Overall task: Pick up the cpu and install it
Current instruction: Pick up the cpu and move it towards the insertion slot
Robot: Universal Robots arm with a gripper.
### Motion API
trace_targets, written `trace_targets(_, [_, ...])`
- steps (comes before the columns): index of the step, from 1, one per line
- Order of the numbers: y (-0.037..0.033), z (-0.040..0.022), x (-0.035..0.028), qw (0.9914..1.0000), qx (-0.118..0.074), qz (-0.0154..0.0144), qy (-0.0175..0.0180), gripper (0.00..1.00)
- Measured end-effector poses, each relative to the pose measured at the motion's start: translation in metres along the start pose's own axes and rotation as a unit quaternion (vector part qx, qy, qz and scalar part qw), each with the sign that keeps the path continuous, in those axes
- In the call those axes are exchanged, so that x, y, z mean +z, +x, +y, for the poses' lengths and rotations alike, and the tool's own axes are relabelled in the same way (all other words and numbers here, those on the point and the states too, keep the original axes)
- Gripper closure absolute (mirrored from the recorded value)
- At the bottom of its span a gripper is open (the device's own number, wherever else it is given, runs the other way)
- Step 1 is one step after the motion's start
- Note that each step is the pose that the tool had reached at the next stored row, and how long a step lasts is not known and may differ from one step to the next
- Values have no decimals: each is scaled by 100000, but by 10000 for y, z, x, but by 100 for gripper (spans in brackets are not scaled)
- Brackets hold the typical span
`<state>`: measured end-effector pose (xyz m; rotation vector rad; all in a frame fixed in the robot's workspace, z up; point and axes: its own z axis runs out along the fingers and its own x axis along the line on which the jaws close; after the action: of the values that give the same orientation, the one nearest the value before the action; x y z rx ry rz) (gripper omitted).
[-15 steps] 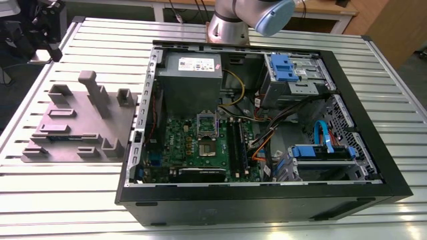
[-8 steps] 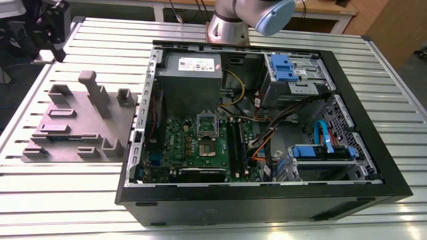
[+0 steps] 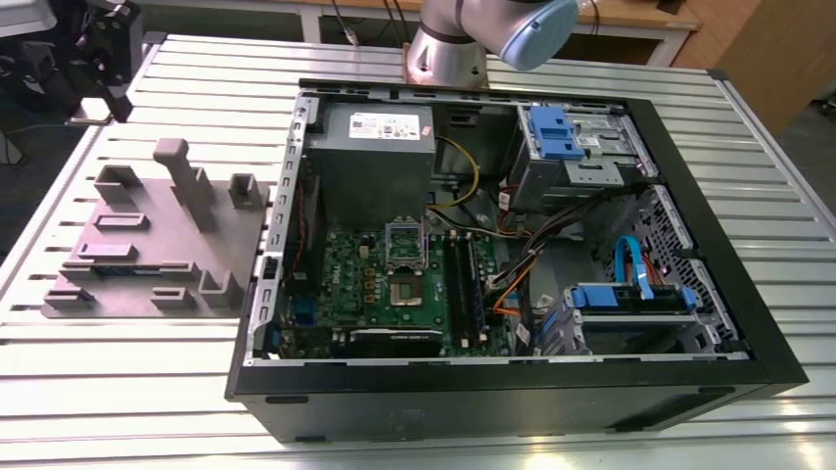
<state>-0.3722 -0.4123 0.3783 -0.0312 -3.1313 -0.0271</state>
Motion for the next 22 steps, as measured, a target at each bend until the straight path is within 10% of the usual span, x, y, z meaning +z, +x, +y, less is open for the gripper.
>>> trace_targets(22, [-110,2,-1,100000,-2,2,0,53])
